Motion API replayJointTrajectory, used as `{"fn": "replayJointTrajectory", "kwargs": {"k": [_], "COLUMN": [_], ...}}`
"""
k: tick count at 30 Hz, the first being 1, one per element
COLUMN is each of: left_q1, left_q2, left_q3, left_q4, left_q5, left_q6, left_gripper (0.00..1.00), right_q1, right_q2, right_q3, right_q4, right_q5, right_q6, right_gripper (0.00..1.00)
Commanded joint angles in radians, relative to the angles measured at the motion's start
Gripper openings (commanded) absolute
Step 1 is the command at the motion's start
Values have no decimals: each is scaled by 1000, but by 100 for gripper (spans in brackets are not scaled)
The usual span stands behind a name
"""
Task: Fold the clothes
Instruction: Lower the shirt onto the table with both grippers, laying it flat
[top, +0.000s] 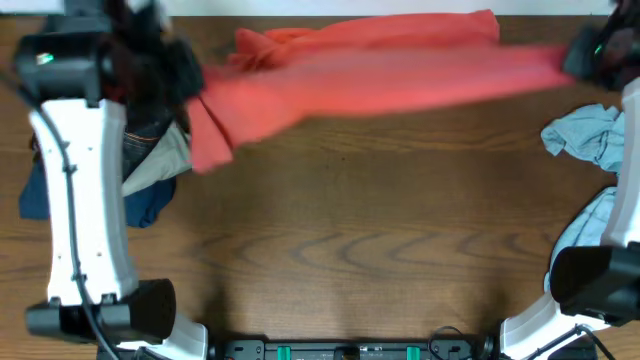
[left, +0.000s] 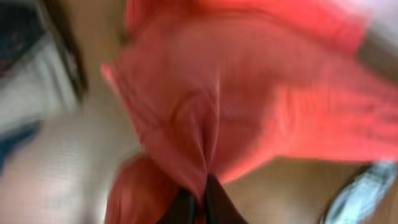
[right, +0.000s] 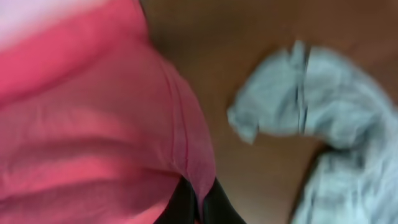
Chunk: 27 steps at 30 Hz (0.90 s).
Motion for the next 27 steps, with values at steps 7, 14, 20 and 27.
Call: {"fn": "replayJointTrajectory", "kwargs": {"k": [7, 14, 20, 27], "left_q1": [-112, -158, -135, -37], "left_q2": [2, -26, -167, -423], "left_q3": [-460, -856, -1033, -1035], "left_q4": [-137, -66, -42, -52], "left_q5": [6, 5, -2, -5], "left_q6": [100, 103, 101, 45], "left_gripper": [6, 6, 6, 6], "right_q1": [-3, -8, -47, -85], "right_q2": [10, 10, 9, -46], "right_q3": [-363, -618, -729, -733], "right_q4": [-140, -159, -168, -184], "right_q5": [21, 64, 160, 164], "right_q6": [-9, 32, 109, 129], "right_gripper": [1, 1, 1, 1]}}
